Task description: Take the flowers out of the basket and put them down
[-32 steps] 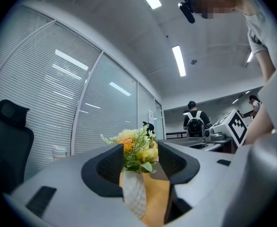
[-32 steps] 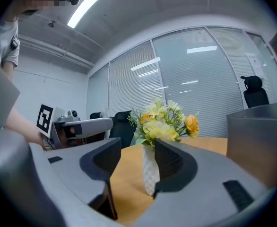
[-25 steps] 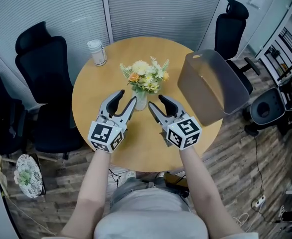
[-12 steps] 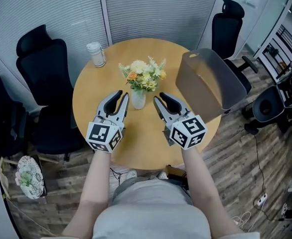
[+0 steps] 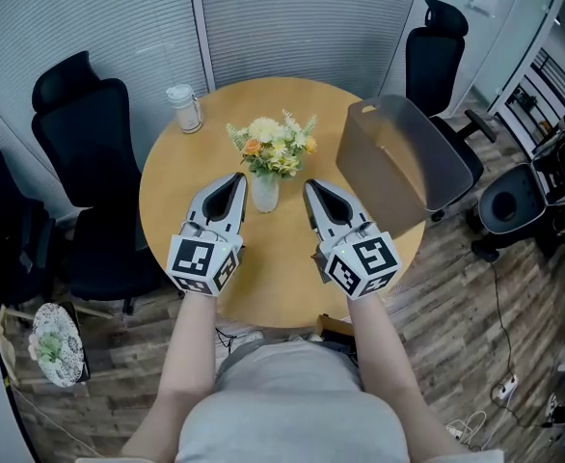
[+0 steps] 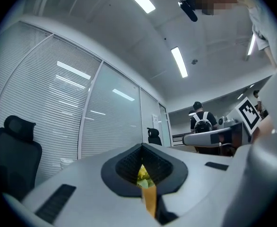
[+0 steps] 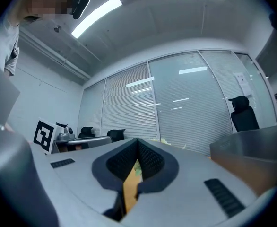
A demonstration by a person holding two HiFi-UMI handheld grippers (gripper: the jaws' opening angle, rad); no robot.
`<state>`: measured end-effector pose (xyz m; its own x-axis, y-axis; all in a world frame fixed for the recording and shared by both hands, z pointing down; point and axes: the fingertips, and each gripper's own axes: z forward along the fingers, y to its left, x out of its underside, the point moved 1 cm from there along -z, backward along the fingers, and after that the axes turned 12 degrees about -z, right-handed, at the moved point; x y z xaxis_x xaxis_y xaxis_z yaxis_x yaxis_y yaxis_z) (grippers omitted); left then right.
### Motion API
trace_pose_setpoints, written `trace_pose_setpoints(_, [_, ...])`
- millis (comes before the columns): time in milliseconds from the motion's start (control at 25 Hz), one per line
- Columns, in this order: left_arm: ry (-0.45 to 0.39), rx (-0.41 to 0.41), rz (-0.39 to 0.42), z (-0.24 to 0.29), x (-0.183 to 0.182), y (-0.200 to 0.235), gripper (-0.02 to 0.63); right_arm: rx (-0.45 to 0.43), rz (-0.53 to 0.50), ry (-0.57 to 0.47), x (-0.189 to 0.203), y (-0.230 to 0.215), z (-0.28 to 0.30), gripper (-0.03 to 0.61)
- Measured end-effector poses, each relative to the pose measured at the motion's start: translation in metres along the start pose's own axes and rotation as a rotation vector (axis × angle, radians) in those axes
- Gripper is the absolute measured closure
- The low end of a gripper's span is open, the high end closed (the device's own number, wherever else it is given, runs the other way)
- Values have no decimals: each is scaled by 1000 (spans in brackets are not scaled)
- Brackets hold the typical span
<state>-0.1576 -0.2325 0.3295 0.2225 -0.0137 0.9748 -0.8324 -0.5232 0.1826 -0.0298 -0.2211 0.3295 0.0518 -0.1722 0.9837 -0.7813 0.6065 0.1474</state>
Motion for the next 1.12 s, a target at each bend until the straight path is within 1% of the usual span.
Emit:
trace_pose_setpoints(160, [-8,18,40,1,-10,-20,609,23,-58,-33,-15,-1,-9,554])
trace_pose_setpoints(360, [-23,28,89,3,-18,-22,609,24,-107,-35,-19,5,-1,554])
trace_pose_setpoints(480, [-32,37,103,2,-22,-29,609,21,-138,-43,-24,9,-1,554])
trace_pose_setpoints(640, [-32,47,120,4,-24,-32,609,6,-133,-64,-30,11,3,554])
trace_pose_setpoints(1120, [-26,80,140,7,-25,-41,609,-12,-173,-57,-35,19,5,555])
